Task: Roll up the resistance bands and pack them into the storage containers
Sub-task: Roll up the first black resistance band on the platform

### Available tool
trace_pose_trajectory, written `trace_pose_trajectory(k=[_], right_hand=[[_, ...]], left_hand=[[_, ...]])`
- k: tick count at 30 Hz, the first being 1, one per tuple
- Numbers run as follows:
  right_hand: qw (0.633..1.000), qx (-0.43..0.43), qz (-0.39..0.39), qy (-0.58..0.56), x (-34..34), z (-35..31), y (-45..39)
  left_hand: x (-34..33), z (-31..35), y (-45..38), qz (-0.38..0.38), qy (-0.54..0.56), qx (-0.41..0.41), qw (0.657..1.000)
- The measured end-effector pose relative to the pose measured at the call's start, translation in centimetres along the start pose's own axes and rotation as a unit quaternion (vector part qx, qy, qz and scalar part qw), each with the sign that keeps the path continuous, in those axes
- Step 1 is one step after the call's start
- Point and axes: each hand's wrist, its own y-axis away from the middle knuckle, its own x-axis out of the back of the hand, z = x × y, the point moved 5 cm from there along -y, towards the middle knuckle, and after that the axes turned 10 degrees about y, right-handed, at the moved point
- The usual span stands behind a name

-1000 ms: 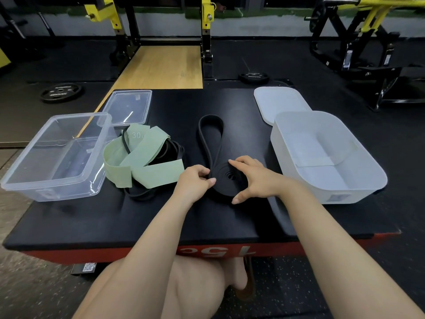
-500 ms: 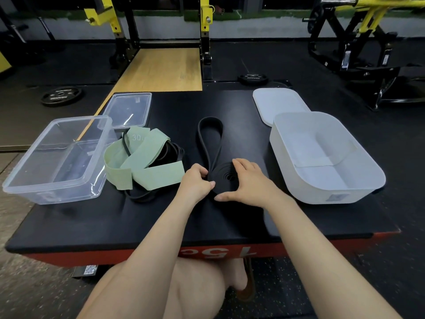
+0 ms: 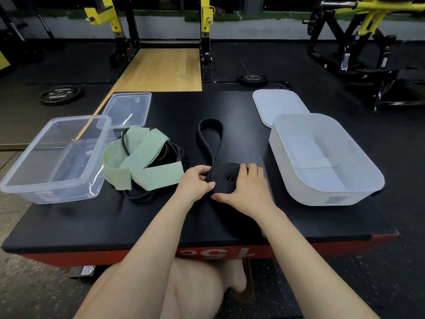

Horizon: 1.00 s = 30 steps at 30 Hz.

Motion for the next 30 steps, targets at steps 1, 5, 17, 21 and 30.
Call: trace_pose_trajectory(k=[1, 5, 17, 21, 30], right_hand=[[1.0, 0.006, -0.003, -0.001, 0.0, 0.1, -0.1], [0.998, 0.046, -0.029, -0.012, 0.2, 0.5, -0.5], [0.981, 0.136, -0.138, -0.03, 0.6, 1.4, -1.9], [0.977, 0.148, -0.15, -0.031, 0.6, 1.4, -2.3], [0.977, 0.146, -0.149, -0.04, 0.4, 1.6, -2.5]], left_hand=[[0.0, 0.0, 0.0, -0.005, 0.004, 0.004, 1.0], [0.1, -0.1, 0.0, -0.024, 0.023, 0.027, 0.999], [0.7, -0.4, -0.3, 0.013, 0.033, 0.02, 0.999], [0.8, -0.6, -0.6, 0.014, 0.007, 0.014, 1.0], [1.0, -0.9, -0.6, 0.013, 0.003, 0.042, 0.999]])
